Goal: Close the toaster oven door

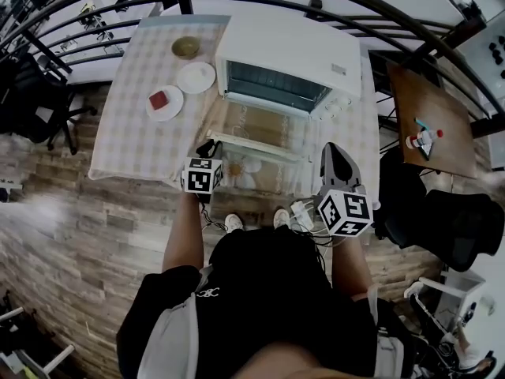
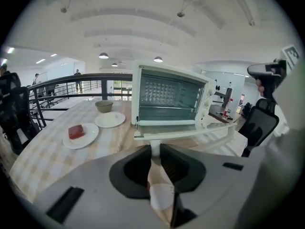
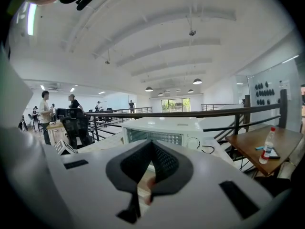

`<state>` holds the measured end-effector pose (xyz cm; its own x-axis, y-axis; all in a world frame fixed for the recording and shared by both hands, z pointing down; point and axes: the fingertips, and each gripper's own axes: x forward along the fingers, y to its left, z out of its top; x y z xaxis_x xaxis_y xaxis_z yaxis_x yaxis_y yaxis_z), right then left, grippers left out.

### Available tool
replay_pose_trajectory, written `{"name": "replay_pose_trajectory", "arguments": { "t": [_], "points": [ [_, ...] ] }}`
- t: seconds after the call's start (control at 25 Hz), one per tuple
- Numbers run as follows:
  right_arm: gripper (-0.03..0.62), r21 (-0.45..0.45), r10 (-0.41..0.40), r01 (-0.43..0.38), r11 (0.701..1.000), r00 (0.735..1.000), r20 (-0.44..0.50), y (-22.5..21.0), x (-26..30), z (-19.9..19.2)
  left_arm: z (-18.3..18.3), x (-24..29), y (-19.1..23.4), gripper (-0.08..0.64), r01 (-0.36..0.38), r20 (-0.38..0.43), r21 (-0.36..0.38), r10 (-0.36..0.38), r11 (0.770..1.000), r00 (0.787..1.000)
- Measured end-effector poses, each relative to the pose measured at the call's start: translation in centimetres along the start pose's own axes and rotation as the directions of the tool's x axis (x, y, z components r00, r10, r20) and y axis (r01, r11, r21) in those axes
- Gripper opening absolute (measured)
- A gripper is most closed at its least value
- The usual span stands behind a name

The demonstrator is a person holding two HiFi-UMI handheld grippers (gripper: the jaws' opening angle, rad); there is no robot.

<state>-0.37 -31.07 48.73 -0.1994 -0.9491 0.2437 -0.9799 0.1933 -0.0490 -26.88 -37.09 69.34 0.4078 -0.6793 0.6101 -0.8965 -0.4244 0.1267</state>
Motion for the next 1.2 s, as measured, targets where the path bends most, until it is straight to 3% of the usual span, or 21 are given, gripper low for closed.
{"name": "replay_pose_trajectory", "arguments": {
  "t": [0.2,0.52,0.96,1.2],
  "points": [
    [-0.002,-0.009,0.012,-0.012,1.000,0.999,0.050,0.1,0.2,1.3,3.6,-0.7,-0.1,0.072,0.020,-0.024,-0.046,-0.021,0.999,0.999],
    [-0.002,-0.038,0.008,-0.004,0.999,0.995,0.098,-0.6,0.2,2.5,9.5,-1.3,0.5,0.071,0.040,0.067,-0.156,-0.030,0.987,0.997],
    [-0.002,-0.010,0.009,-0.008,1.000,0.993,0.118,-3.3,1.0,3.5,16.7,0.8,0.9,0.071,0.121,0.160,-0.324,-0.072,0.938,0.985],
    [-0.002,-0.010,0.022,-0.021,1.000,0.990,0.141,-4.7,2.2,4.9,19.8,2.4,1.2,0.072,0.131,0.176,-0.353,-0.071,0.926,0.982]
  ]
}}
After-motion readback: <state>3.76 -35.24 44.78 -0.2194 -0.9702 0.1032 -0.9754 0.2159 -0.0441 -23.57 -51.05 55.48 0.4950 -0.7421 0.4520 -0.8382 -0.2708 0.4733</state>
